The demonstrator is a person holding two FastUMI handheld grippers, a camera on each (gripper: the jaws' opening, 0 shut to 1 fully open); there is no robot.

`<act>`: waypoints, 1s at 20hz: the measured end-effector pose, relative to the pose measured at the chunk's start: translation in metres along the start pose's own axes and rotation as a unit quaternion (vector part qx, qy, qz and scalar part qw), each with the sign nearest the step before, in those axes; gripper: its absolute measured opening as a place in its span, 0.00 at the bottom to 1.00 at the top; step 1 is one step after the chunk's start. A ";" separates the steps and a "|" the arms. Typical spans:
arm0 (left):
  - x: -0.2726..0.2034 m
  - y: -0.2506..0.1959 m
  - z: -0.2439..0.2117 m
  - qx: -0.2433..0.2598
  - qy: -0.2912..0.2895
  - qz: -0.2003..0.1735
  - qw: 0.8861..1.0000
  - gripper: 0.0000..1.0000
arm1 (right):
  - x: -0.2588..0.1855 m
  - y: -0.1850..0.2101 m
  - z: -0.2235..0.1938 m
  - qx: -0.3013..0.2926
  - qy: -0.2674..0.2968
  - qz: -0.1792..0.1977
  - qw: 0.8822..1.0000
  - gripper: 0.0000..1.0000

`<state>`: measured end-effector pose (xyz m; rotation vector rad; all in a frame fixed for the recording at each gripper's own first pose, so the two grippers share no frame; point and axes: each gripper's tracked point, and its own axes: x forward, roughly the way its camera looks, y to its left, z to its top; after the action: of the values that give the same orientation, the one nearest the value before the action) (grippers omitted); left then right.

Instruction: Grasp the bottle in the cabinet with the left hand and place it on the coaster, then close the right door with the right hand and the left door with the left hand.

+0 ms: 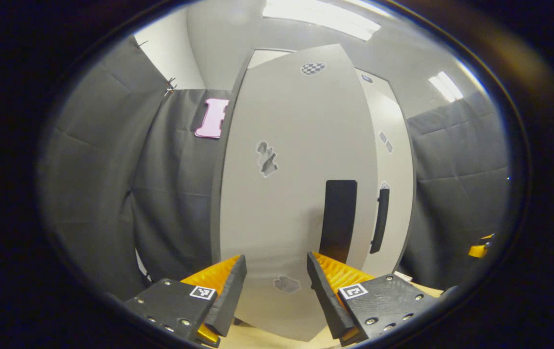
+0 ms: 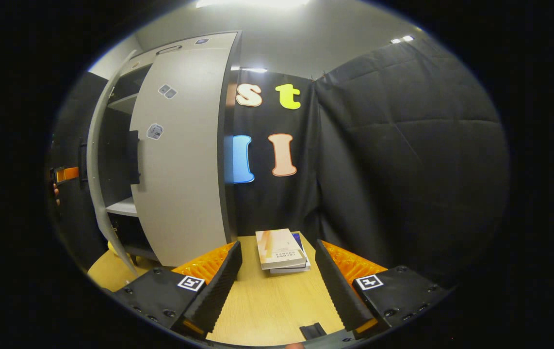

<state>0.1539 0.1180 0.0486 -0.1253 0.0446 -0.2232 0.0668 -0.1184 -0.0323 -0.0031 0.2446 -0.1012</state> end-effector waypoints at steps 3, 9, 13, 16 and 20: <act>0.001 0.001 0.002 0.011 -0.004 0.002 1.000 0.77 | -0.010 -0.003 -0.002 -0.007 -0.003 0.000 1.000 0.97; 0.006 0.006 0.000 0.032 -0.009 0.010 0.999 0.77 | -0.006 0.006 0.003 -0.011 -0.006 0.022 1.000 0.97; 0.005 0.016 0.003 0.054 -0.021 0.030 0.998 0.77 | -0.006 0.019 0.019 -0.018 -0.024 0.053 0.998 0.97; -0.002 0.027 0.003 0.078 -0.023 0.051 0.995 0.77 | -0.004 0.028 0.027 -0.019 -0.036 0.080 0.996 0.92; -0.011 0.033 0.002 0.084 -0.022 0.076 0.993 0.77 | -0.010 0.046 0.030 -0.025 -0.040 0.126 0.991 0.97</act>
<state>0.1504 0.1530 0.0464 0.0409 -0.0091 -0.0721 0.0687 -0.0717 -0.0018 -0.0263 0.1654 0.1559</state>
